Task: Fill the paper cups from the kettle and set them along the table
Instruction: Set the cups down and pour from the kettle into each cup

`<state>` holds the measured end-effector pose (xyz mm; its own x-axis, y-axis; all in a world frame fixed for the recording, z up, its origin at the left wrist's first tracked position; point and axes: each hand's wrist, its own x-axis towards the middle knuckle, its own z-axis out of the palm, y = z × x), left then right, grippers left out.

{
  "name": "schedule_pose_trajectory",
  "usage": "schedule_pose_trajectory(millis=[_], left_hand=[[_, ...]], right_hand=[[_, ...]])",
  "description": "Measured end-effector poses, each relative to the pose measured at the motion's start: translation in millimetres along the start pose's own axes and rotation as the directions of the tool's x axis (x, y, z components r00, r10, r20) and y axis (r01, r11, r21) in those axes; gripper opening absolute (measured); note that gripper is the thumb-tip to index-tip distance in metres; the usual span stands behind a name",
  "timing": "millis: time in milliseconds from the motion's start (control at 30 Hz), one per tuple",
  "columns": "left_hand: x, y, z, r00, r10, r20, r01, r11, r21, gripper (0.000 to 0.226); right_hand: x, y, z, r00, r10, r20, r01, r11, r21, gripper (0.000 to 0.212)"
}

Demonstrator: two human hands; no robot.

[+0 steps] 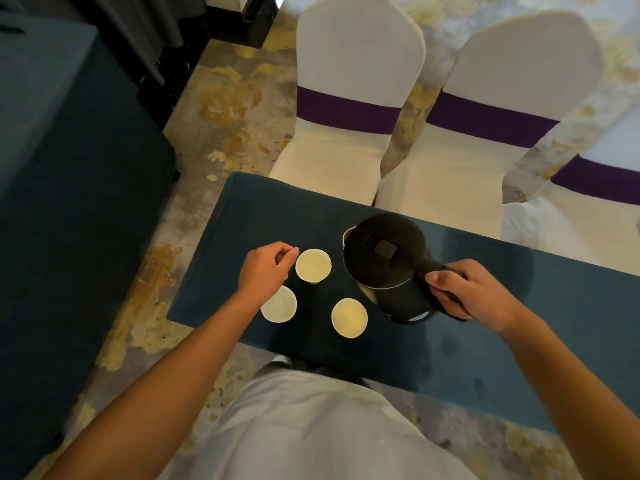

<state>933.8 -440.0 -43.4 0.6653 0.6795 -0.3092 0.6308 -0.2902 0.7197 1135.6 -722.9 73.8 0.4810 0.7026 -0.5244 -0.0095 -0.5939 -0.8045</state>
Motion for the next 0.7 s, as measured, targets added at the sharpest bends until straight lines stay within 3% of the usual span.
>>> schedule_pose_trajectory(millis=[300, 533, 700], left_hand=[[-36, -1, -2, 0.985, 0.096, 0.140, -0.099, 0.995, 0.011, 0.015], [-78, -18, 4, 0.954, 0.184, 0.236, -0.171, 0.982, -0.077, 0.013], [-94, -26, 24, 0.933, 0.138, 0.332, -0.110, 0.989, -0.102, 0.019]], right_hand=[[-59, 35, 43, 0.980, 0.104, -0.168, -0.068, 0.976, 0.205, 0.052], [-99, 51, 88, 0.952, 0.179, -0.249, -0.116, 0.962, 0.249, 0.047], [-116, 56, 100, 0.945, 0.228, -0.235, -0.164, 0.950, 0.264, 0.045]])
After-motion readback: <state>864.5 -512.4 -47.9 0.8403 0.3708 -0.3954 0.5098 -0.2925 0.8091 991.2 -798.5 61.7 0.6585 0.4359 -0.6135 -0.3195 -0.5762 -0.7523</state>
